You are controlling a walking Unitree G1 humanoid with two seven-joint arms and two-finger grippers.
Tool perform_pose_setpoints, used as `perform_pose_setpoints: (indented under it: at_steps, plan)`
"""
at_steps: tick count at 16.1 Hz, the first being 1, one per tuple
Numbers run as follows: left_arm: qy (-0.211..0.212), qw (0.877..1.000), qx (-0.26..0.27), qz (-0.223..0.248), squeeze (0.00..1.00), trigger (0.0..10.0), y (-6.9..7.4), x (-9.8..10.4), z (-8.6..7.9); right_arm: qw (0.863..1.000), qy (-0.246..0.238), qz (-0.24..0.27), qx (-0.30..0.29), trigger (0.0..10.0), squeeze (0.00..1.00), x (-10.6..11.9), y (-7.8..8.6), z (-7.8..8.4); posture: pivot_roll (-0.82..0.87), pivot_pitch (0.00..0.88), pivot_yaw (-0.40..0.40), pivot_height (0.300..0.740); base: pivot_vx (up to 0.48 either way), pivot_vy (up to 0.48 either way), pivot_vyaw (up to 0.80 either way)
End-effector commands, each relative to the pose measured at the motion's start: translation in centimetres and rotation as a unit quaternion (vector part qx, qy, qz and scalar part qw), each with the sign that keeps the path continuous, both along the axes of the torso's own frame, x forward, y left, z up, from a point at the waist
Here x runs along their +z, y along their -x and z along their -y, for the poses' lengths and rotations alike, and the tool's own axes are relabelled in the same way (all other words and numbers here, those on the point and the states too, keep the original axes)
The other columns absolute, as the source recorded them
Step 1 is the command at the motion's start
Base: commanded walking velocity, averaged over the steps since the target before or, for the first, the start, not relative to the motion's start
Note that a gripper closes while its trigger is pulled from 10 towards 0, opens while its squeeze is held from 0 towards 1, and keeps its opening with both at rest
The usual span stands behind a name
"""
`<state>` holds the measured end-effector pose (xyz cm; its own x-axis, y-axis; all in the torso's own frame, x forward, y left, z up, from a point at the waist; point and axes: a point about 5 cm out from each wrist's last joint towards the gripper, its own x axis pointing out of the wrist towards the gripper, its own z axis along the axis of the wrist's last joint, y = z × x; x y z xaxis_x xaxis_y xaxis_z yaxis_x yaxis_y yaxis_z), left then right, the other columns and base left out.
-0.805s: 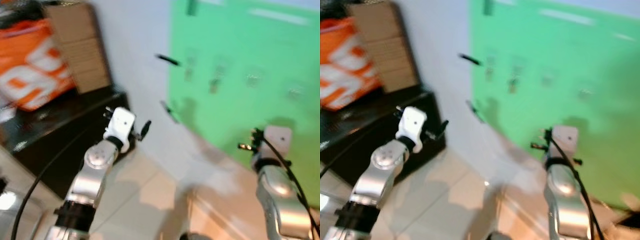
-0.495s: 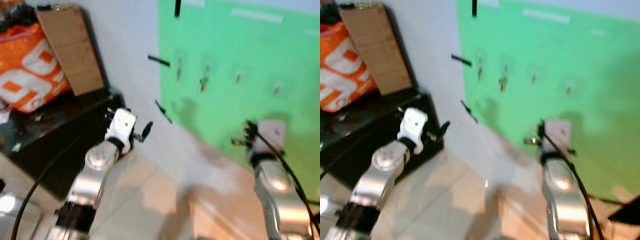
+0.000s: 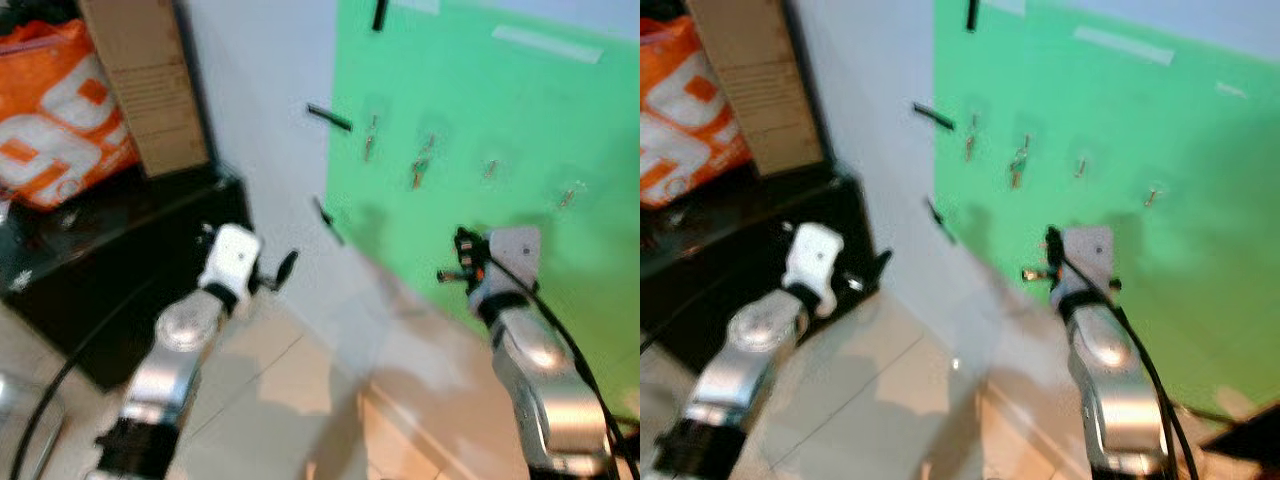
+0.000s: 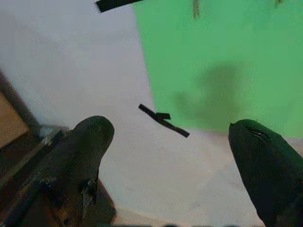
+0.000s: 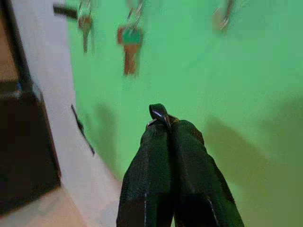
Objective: Hang keys on a hook
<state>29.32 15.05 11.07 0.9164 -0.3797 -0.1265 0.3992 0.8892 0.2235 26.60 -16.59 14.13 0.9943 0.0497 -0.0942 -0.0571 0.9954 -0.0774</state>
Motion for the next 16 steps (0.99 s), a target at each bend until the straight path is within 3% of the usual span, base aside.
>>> perform_pose_setpoints:
  at_steps: [1,5,8,16]
  plan:
    - [0.003,1.000,-0.019,0.008,0.00,10.0,-0.2,0.7,0.6,1.000,0.001,0.000,-0.007,10.0,0.00,-0.1,0.0,0.6,-0.01,0.000,-0.013,0.740,0.304,0.000,-0.80]
    - [-0.008,0.998,-0.059,0.007,0.00,10.0,-0.1,1.1,0.6,1.000,-0.013,0.019,0.017,10.0,0.00,0.6,0.3,0.5,-0.02,0.000,-0.003,0.740,0.284,0.000,-0.12]
    - [-0.012,0.996,-0.086,0.008,0.00,10.0,0.0,1.4,0.8,0.999,-0.028,0.029,0.023,10.0,0.00,0.9,0.4,0.5,-0.02,0.000,0.002,0.740,0.000,0.000,0.00]
    - [0.003,0.976,-0.214,-0.037,0.00,10.0,0.9,2.0,1.2,0.995,-0.068,0.055,0.054,10.0,0.00,2.6,-0.5,-0.3,-0.01,0.000,0.010,0.740,0.000,0.000,0.00]
